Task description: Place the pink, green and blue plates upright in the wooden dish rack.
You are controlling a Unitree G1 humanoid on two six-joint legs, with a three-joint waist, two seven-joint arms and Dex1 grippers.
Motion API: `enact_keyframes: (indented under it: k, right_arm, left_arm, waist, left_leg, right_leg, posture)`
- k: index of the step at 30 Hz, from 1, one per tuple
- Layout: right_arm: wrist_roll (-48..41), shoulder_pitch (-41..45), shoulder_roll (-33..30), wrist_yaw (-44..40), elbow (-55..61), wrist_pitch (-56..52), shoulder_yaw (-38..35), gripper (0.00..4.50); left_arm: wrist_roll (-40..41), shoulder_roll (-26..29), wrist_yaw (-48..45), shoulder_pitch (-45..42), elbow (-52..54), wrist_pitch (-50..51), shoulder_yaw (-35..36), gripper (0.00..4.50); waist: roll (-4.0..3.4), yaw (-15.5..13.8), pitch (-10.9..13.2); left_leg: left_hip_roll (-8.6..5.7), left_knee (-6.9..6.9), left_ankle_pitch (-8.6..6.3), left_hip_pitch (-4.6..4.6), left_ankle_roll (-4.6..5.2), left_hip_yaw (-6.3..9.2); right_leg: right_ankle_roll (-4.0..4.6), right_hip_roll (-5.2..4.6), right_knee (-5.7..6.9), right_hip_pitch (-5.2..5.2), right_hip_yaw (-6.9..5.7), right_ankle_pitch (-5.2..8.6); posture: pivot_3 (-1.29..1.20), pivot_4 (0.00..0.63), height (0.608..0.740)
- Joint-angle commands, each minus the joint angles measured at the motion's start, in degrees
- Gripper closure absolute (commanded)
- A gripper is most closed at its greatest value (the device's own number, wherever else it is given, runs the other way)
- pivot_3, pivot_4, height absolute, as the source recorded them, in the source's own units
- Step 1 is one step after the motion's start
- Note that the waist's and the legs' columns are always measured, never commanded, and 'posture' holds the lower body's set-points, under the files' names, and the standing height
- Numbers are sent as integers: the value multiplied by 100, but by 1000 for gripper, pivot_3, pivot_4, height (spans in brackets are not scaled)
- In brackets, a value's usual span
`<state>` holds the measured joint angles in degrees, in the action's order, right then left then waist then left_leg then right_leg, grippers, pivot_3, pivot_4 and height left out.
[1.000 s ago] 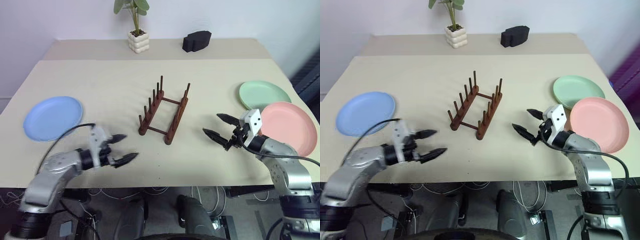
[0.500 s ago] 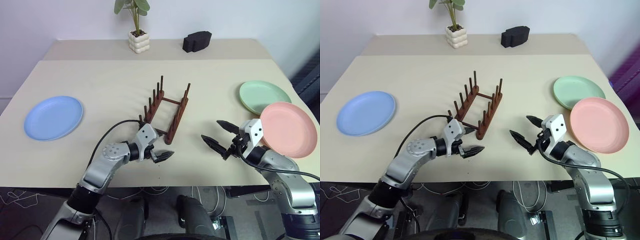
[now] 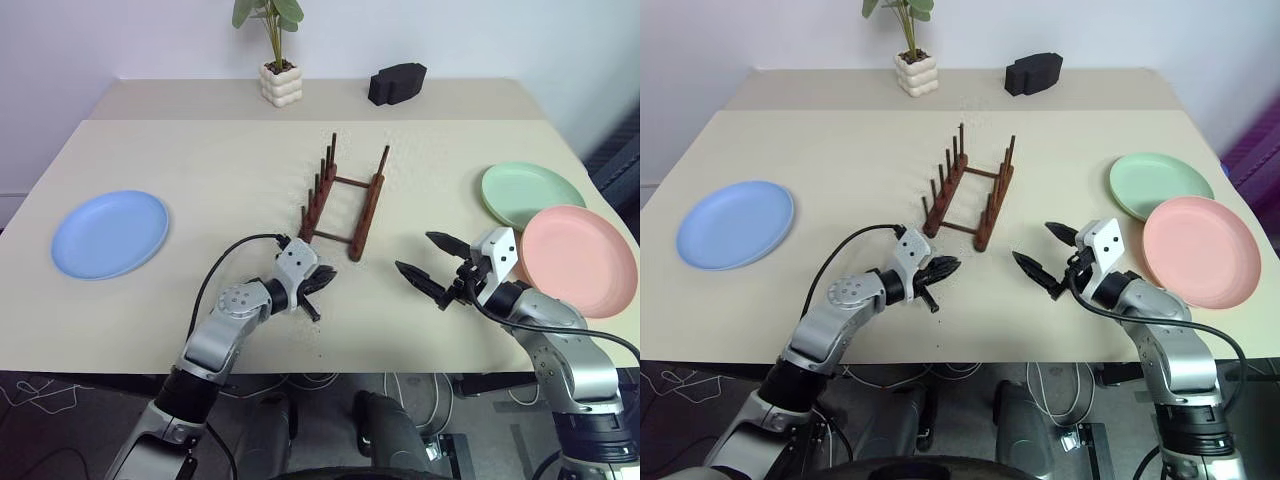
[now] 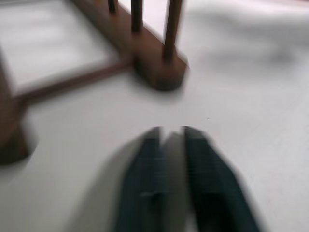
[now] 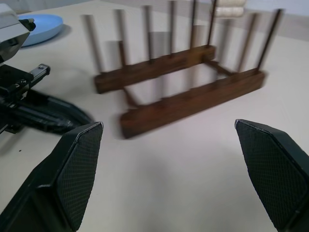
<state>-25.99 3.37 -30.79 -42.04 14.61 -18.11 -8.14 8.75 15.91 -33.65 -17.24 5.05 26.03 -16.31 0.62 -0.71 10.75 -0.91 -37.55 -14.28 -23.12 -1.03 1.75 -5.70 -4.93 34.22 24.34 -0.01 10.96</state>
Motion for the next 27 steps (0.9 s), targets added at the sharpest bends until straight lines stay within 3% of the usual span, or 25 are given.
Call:
enact_keyframes:
  k: [1,8,9,11,13,18,27]
  right_arm:
    - [-27,47,37,-9,121,130,-35,0]
    - [-27,-29,52,10,198,135,-49,0]
    - [-23,-36,59,16,202,138,-48,0]
    - [-14,-49,75,26,205,147,-42,0]
    - [7,-54,107,46,209,161,-9,0]
    - [47,-49,160,110,228,191,41,0]
    - [47,-120,165,177,297,194,-8,0]
  left_arm:
    - [-121,29,26,54,-25,-31,-36,4426]
    - [-186,263,-278,-42,-131,-292,-36,4426]
    - [-92,244,-376,-49,-136,-319,-15,4193]
    - [49,165,-486,-68,-131,-268,15,3550]
    - [52,7,-431,-175,-245,-242,-17,2411]
    - [-215,-455,6,-567,-682,-115,-108,46]
    - [-540,-606,502,-753,-1051,-169,56,46]
  waist:
    - [0,2,0]
    - [0,14,0]
    - [0,12,0]
    - [0,9,0]
    - [0,4,0]
    - [0,0,0]
    - [-1,0,0]
  left_leg:
    - [0,0,0,0,0,0]
    - [1,1,0,2,0,0]
    - [1,1,0,2,0,0]
    - [1,1,0,2,0,0]
    - [1,0,0,1,0,-1]
    - [-2,-25,-1,-12,1,5]
    - [-3,-36,-5,-15,9,5]
  right_leg:
    - [0,0,0,0,0,0]
    - [0,1,1,0,0,0]
    - [0,1,1,0,0,0]
    - [0,1,1,0,0,0]
    - [0,0,1,0,0,0]
    - [-2,0,3,-2,-3,-1]
    - [-2,0,6,-2,-3,-1]
  posture:
    - [0,150,737]
    - [0,150,737]
    - [0,150,737]
    - [0,150,737]
    - [0,150,737]
    - [0,150,737]
    - [0,150,737]
